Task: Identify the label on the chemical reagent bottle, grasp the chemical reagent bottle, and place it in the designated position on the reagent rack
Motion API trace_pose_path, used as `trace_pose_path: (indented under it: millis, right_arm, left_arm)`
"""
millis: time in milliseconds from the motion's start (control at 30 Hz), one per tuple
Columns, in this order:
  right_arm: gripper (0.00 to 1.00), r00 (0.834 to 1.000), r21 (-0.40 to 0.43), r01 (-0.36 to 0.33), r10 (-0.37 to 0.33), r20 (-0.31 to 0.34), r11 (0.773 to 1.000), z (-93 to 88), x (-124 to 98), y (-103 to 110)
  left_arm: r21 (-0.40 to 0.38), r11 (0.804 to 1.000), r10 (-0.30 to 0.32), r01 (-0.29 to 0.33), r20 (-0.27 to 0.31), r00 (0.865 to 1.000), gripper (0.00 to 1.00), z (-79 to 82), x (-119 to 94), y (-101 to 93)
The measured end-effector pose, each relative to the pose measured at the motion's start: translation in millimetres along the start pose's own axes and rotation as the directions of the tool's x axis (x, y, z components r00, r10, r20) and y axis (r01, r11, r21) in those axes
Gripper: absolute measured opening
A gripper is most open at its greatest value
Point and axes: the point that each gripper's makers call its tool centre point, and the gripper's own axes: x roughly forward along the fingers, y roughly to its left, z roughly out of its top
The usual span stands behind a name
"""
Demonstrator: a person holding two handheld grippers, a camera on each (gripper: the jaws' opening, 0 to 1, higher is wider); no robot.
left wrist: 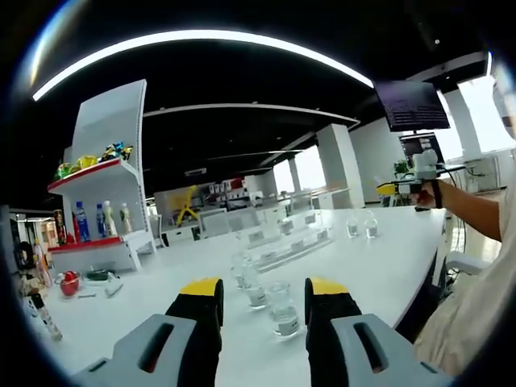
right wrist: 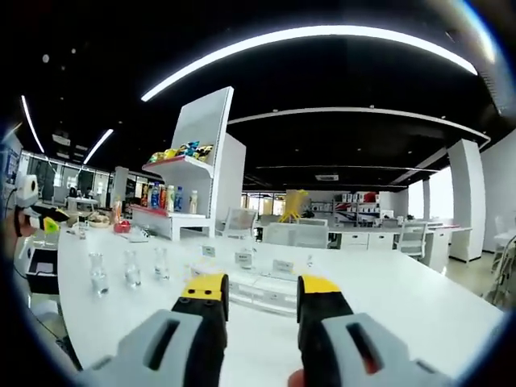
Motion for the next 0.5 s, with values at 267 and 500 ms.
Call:
trace_pose_path:
  millis: [267,500]
  right_arm:
    - [0.34,0.999,0.000,0.029,-0.029,0.023,1.000,4.4,-24,-6]
    - [0.34,0.999,0.000,0.042,-0.042,0.014,0.999,-2.2,-39,-12]
  left_arm:
    - [-0.003,1.000,0.002,-0.002,0.001,1.000,0.41,-0.4,0,-1.8]
    - [0.000,1.000,-0.004,0.004,-0.001,1.000,0.41,-0.9,1,-4.5]
